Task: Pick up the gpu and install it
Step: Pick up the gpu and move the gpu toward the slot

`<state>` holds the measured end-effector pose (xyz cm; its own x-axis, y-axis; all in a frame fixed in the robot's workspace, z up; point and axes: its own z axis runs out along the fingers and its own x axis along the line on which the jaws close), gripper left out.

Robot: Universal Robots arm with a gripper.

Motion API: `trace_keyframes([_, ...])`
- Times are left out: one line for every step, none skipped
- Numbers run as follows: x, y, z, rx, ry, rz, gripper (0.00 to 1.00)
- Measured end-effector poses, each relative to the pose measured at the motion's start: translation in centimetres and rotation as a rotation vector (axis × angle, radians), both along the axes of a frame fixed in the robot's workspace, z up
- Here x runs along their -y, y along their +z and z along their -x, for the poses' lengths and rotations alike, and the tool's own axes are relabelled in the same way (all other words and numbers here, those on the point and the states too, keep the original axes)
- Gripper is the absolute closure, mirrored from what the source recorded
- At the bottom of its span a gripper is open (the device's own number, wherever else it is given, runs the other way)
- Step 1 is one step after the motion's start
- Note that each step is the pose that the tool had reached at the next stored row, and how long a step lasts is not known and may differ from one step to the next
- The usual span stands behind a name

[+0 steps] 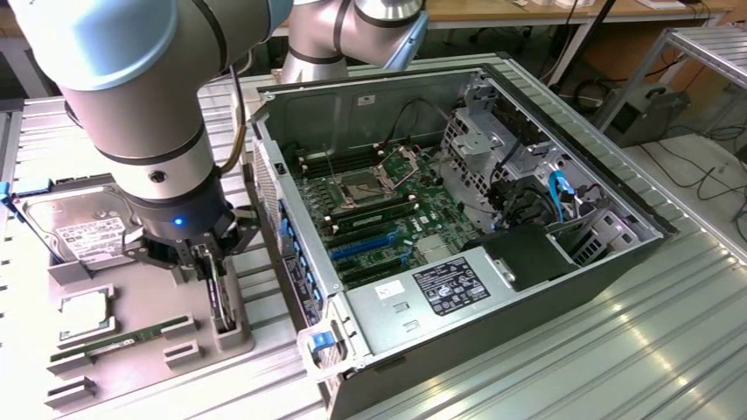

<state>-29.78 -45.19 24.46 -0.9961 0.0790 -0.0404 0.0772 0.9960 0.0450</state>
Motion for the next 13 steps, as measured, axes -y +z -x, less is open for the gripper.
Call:
trace_keyframes([0.0, 0.0, -0.01, -0.0007, 0.013, -0.0001, 0.73])
trace_keyframes([0.0, -0.01, -0.01, -0.0012, 0.023, -0.0001, 0.73])
trace_keyframes([0.0, -0.01, -0.01, -0.0019, 0.033, -0.0001, 0.73])
trace_keyframes([0.0, 0.0, -0.02, -0.0028, 0.041, -0.0002, 0.74])
trace_keyframes([0.0, 0.03, -0.04, -0.0038, 0.047, -0.0002, 0.74])
trace_keyframes([0.0, 0.11, -0.09, -0.0055, 0.053, -0.0005, 0.74])
trace_keyframes([0.0, 0.19, -0.13, -0.0066, 0.056, -0.0009, 0.74])
trace_keyframes([0.01, 0.32, -0.19, -0.0082, 0.059, -0.0017, 0.74])
trace_keyframes([0.02, 0.51, -0.3, -0.0108, 0.061, -0.0036, 0.74])
trace_keyframes([0.02, 0.63, -0.37, -0.0128, 0.062, -0.0046, 0.74])
trace_keyframes([0.03, 0.7, -0.43, -0.0149, 0.063, -0.0052, 0.74])
trace_keyframes([0.04, 0.76, -0.53, -0.0197, 0.063, -0.0064, 0.74])
trace_keyframes([0.04, 0.76, -0.63, -0.0273, 0.065, -0.0065, 0.74])
